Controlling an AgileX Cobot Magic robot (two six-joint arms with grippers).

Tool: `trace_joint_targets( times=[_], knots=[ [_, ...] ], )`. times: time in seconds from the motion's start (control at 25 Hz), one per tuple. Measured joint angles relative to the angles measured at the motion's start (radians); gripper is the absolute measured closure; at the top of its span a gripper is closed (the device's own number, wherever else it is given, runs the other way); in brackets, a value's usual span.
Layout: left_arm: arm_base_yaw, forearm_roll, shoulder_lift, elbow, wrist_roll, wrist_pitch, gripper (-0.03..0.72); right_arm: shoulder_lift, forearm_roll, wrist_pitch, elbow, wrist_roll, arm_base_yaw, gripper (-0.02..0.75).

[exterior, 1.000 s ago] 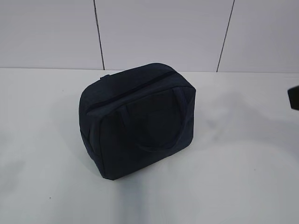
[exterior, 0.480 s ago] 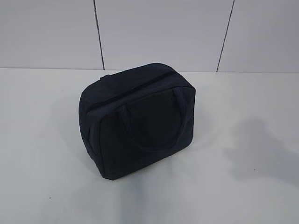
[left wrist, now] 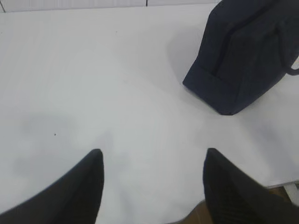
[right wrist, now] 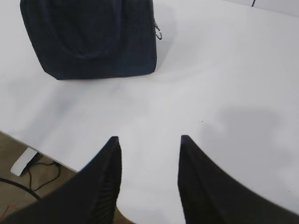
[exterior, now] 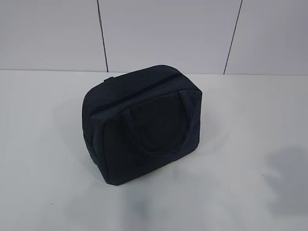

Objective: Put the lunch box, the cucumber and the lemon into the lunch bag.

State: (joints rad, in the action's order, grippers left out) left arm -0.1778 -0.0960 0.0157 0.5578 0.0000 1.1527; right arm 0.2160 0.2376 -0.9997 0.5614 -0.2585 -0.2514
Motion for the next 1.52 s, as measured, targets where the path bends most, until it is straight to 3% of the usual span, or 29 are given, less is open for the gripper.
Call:
trace_joint_targets(
  times=[0.48, 1.36, 1.52],
  knots=[
    [0.0, -0.01, 0.0, -0.027, -0.008, -0.038, 0.223, -0.232, -0.133, -0.088, -0.015, 0.109, 0.0, 0.409],
    [0.001, 0.009, 0.0, -0.032, -0.037, -0.042, 0.23, -0.233, -0.147, -0.145, -0.064, 0.122, 0.0, 0.409],
    [0.028, 0.009, -0.008, -0.032, -0.037, -0.042, 0.233, -0.233, -0.147, -0.145, -0.066, 0.122, 0.02, 0.409]
  ],
)
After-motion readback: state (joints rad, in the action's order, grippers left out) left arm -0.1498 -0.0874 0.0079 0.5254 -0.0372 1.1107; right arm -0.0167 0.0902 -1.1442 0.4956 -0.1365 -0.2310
